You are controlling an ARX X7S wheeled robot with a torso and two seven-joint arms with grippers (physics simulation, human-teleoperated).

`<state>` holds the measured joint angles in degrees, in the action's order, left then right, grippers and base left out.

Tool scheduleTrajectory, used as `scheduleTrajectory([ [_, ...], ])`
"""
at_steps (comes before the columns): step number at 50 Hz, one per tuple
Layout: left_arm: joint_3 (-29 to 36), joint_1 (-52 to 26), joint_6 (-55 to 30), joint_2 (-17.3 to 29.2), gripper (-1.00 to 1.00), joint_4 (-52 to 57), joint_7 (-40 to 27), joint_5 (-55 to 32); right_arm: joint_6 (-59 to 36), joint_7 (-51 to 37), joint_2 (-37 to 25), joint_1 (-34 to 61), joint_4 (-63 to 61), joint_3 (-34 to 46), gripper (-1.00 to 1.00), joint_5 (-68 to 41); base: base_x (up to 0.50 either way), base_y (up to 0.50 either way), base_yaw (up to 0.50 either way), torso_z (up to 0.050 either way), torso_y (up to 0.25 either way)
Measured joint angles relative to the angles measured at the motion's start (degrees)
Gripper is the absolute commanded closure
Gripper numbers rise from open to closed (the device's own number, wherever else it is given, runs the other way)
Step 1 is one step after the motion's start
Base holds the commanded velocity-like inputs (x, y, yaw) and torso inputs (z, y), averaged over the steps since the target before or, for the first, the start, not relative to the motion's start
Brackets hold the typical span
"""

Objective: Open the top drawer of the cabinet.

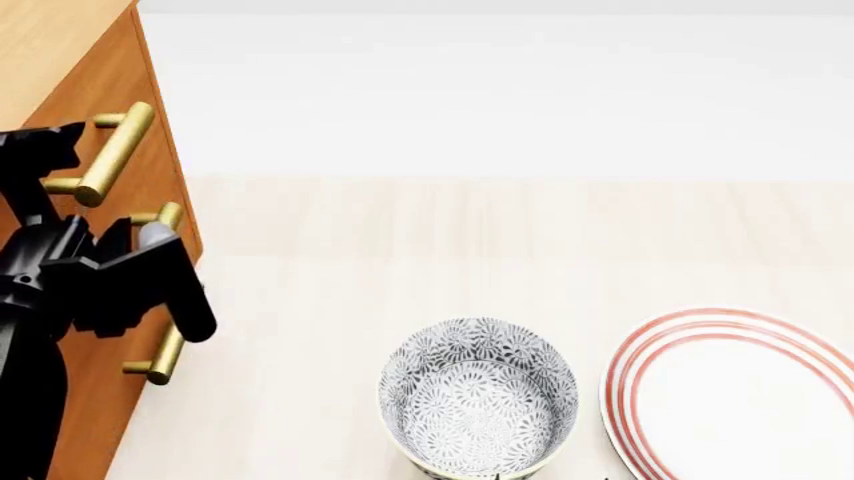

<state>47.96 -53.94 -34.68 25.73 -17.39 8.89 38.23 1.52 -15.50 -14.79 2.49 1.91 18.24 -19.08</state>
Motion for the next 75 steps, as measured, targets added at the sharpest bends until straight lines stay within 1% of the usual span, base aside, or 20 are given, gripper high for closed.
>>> scheduleTrajectory([
  [11,-0.02,0.25,0.2,-0.07,-1.0,-0.96,-0.63,-0.18,0.09,-0.12,-0.15,-0.07,0.09,0.3,-1.0,-0.19,0.0,0.0,0.0,0.0,0.0],
  [12,-0.03,0.25,0.2,-0.08,1.0,-1.03,-0.73,-0.17,0.09,-0.13,-0.16,-0.07,0.11,0.33,-1.0,-0.21,0.0,0.0,0.0,0.0,0.0],
  [40,0.49,0.1,0.78,0.04,1.0,-1.48,-2.13,0.33,-0.09,-0.37,-0.58,0.08,0.45,1.07,-1.0,-0.96,0.0,0.0,0.0,0.0,0.0],
  [51,0.87,0.2,0.98,-1.56,1.0,-1.08,-2.2,0.83,-0.1,-0.5,-0.76,0.15,0.49,1.35,-1.0,-1.17,0.0,0.0,0.0,0.0,0.0],
  [66,1.67,0.18,1.31,-3.73,1.0,-0.79,-0.8,3.81,-0.03,-0.79,-0.93,0.36,0.61,1.56,-1.0,-1.45,0.0,0.0,0.0,0.0,0.0],
  [75,2.69,-0.26,1.38,-5.32,1.0,-0.27,0.13,4.1,-0.11,-1.01,-1.07,0.47,0.47,1.58,-1.0,-1.76,0.0,0.0,0.0,0.0,0.0],
])
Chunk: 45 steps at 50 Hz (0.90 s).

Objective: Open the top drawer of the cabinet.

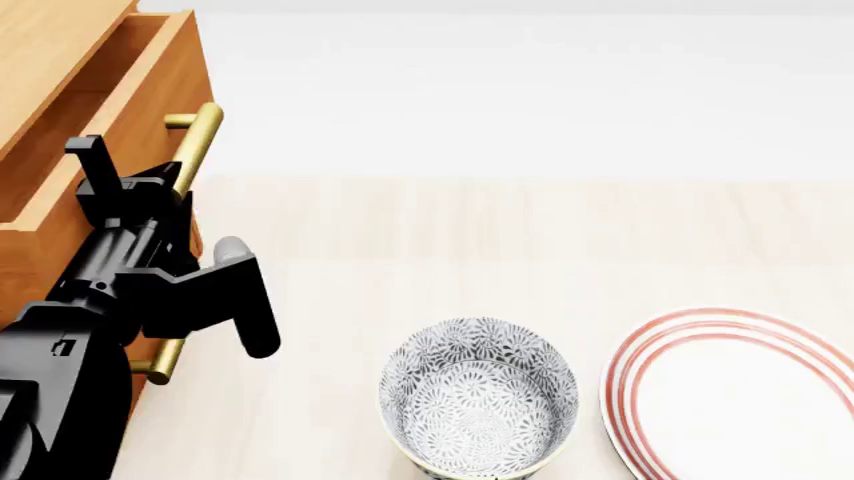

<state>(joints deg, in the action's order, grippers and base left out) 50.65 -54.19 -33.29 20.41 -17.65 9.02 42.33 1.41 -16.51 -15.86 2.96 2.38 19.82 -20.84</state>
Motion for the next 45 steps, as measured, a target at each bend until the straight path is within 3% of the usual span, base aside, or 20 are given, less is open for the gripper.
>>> scheduleTrajectory([
  [37,2.67,-0.86,-0.64,-4.33,1.0,3.02,1.99,-2.29,-0.01,0.02,-0.51,-0.04,-0.17,0.9,-1.0,-0.94,0.0,0.0,0.0,0.0,0.003],
  [38,2.74,-0.87,-0.65,-4.39,-1.0,3.15,2.07,-2.31,0.01,0.02,-0.52,-0.03,-0.15,0.92,-1.0,-0.95,0.0,0.0,0.0,0.0,0.0],
  [45,3.49,-0.95,-0.26,-5.53,-1.0,5.08,1.35,-2.48,-0.07,-0.04,-0.62,0.03,-0.12,1.09,-1.0,-1.16,0.0,0.0,0.0,0.0,0.001],
])
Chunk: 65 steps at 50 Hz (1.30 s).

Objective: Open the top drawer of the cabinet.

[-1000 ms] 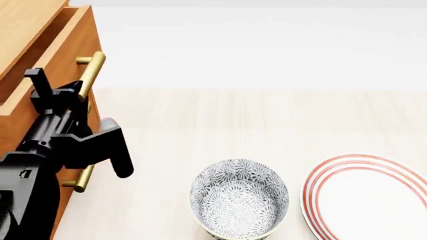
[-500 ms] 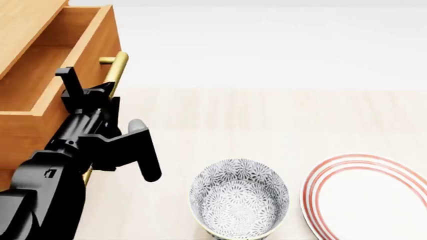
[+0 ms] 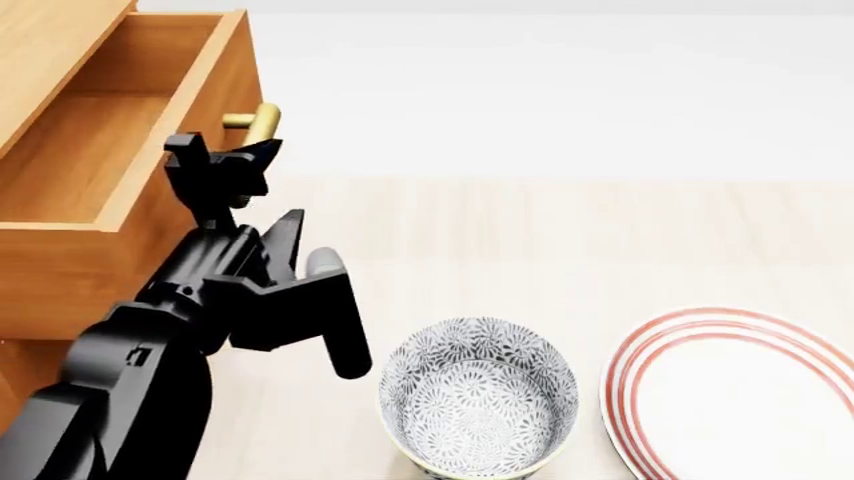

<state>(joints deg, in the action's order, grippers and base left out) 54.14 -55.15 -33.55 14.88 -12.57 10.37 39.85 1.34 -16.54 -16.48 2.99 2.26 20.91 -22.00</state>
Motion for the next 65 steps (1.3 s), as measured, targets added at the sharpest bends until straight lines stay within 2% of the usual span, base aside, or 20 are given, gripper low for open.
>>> scheduleTrajectory([
  [20,-0.18,3.49,-4.23,-4.86,-1.0,12.15,2.18,-1.38,-0.05,-0.34,-0.2,0.44,0.35,0.07,-1.0,-0.58,0.0,0.0,0.0,0.0,0.0],
  [37,-6.8,2.07,-14.01,-11.14,-1.0,26.22,4.31,-7.36,0.06,-0.5,-0.42,0.49,0.45,0.41,-1.0,-0.74,0.0,0.0,0.0,0.0,0.0],
  [54,-17.51,-5.88,-27.47,-13.09,-1.0,33.51,-8.21,-26.4,-0.38,-0.91,-0.6,0.55,0.66,1.11,-1.0,-0.46,0.0,0.0,0.0,0.0,0.0],
  [65,-22.98,-9.15,-30.54,-12.89,-1.0,31.44,-14.06,-37.82,-0.55,-1.14,-0.74,0.57,0.79,1.47,-1.0,-0.35,0.0,0.0,0.0,0.0,0.0],
])
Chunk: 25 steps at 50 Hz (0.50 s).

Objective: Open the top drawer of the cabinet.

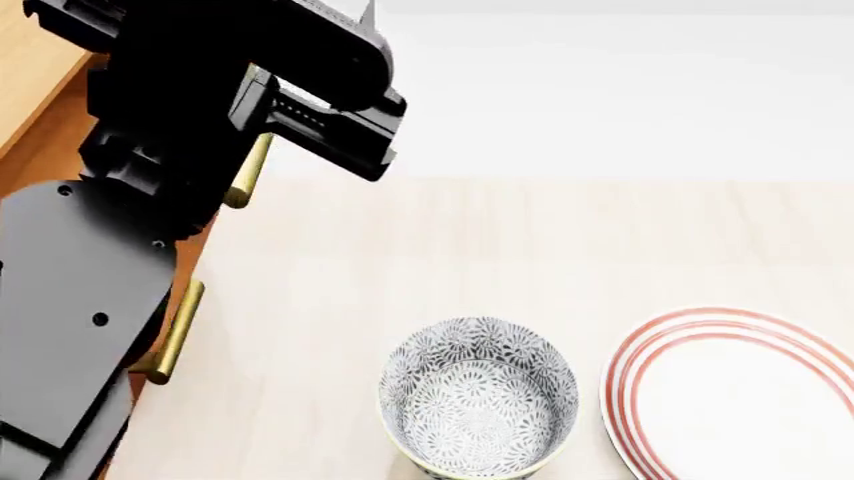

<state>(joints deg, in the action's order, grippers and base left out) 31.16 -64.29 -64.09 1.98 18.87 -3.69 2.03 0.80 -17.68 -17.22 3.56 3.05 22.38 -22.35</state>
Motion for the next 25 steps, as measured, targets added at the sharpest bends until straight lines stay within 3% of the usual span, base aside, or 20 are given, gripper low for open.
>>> scheduleTrajectory([
  [25,-5.74,-4.36,3.95,1.57,-1.0,-13.78,-5.71,-8.34,-0.54,-0.76,-0.24,0.4,-0.03,0.14,-1.0,-0.43,0.0,0.0,0.0,0.0,0.0],
])
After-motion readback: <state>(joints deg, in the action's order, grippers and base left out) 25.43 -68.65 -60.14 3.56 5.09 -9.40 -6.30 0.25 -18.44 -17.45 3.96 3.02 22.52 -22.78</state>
